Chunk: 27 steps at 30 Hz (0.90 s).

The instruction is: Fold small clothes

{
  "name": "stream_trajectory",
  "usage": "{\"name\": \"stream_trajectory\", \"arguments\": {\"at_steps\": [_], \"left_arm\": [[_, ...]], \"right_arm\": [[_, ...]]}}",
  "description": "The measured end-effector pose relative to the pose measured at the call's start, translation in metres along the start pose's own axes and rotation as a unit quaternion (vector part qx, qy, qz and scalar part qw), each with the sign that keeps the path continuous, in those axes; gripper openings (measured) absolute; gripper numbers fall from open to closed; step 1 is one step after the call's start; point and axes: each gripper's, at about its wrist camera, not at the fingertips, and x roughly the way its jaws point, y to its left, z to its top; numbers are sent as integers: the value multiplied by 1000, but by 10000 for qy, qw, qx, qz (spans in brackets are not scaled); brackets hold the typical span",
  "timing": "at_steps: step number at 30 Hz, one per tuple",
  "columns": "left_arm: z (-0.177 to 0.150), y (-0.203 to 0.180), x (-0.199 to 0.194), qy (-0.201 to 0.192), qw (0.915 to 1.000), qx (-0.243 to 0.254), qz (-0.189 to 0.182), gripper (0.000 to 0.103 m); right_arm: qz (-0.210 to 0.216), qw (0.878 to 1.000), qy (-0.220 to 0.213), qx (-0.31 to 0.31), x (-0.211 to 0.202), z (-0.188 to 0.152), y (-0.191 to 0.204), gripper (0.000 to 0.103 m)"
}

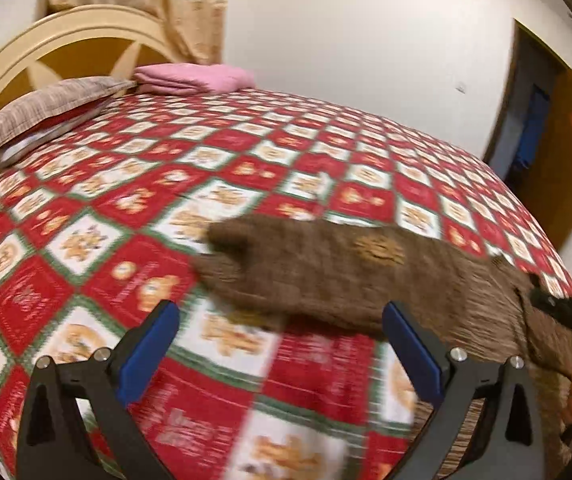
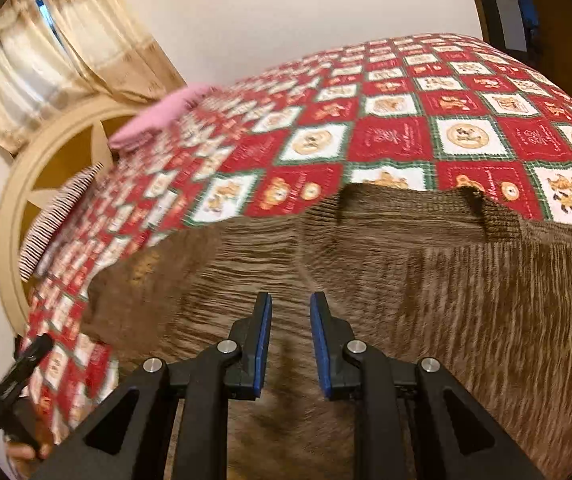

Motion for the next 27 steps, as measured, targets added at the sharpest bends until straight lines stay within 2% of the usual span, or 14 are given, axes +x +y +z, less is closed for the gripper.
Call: {"name": "stream_trajectory", "arguments": {"at_steps": [4,6,8,10,12,14,16,18,20,22,24,25,26,27], "left_arm": [[-1,25,10,63,9994,-329,89,103],[-3,35,16,115,9983,-574,13,103],[-5,41,19,148,9971,-739,-42,103],[-6,47,22,192,9949,-974,-166,101],[-7,54,22,158,9925,-1194,-191,94],[-6,63,21,80,9887,-1484,-196,93],[-5,73,26,137,9805,-1919,-396,89],[-6,75,33,301,9693,-2286,-850,82],[-5,69,42,449,9655,-2381,-956,79],[-3,65,54,562,9596,-2538,-1073,65],[-5,66,68,703,9464,-2887,-1262,52],[-7,68,74,711,9381,-3115,-1338,50],[-9,70,76,709,9336,-3242,-1352,47],[-12,73,80,696,9260,-3441,-1389,41]], "right_arm": [[-405,9988,86,-279,-12,-26,4,21],[-823,9946,311,-542,-6,-41,0,21],[-819,9942,43,-703,-8,-54,0,22],[-902,9931,65,-744,-6,-53,2,24],[-1020,9909,38,-873,-6,-55,6,25],[-995,9900,54,-1001,-5,-57,11,34],[-931,9895,85,-1106,-3,-58,14,47],[-975,9877,109,-1220,-2,-58,19,50],[-1041,9863,108,-1278,0,-59,22,51],[-1051,9860,99,-1288,0,-60,22,51],[-976,9877,80,-1221,-2,-59,20,51],[-934,9886,72,-1182,-2,-59,18,51],[-898,9893,66,-1151,-2,-59,17,51],[-871,9898,62,-1127,-3,-59,17,51]]}}
